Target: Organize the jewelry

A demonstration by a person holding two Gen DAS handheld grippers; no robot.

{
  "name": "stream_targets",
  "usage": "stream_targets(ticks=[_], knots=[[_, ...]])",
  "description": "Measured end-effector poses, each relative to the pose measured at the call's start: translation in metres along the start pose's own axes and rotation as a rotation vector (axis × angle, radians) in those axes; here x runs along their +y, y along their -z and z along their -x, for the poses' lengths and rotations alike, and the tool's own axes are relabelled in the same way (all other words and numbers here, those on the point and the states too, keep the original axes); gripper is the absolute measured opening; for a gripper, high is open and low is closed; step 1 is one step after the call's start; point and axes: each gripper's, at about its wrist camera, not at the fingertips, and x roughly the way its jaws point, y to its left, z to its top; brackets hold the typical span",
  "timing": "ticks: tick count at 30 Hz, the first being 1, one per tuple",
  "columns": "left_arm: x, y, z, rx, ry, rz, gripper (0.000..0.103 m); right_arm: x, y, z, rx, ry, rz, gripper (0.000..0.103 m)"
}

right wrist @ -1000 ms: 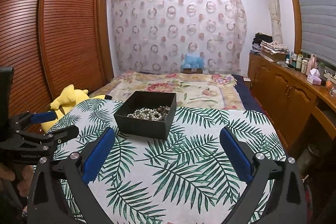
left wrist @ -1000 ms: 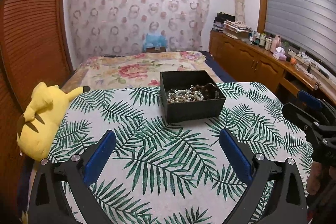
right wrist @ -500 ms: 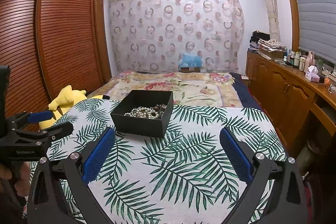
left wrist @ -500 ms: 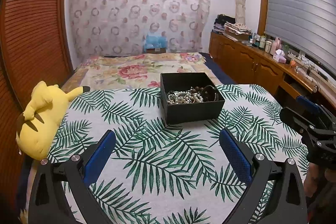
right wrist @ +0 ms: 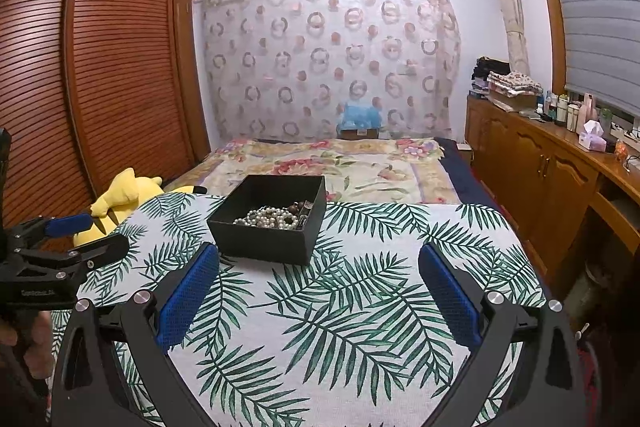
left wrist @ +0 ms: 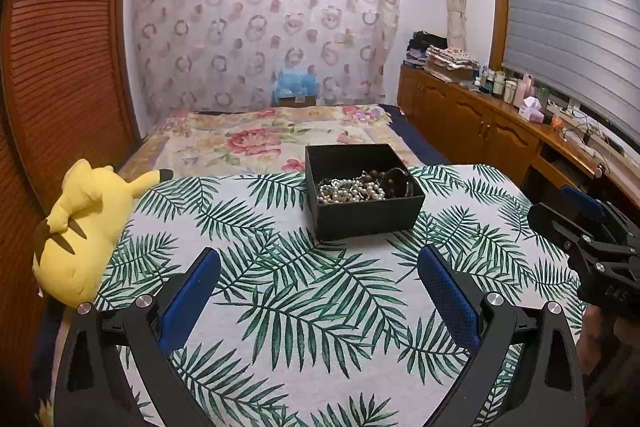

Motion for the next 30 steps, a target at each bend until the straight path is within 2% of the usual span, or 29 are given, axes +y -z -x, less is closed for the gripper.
stream_targets(ticks=[30], knots=[[0.0023,-0.0014,0.0065,-0.012,0.001,0.0,0.095,-0.0007,-0.0001,0.0002,-0.001,-0.002,-0.003,0.101]])
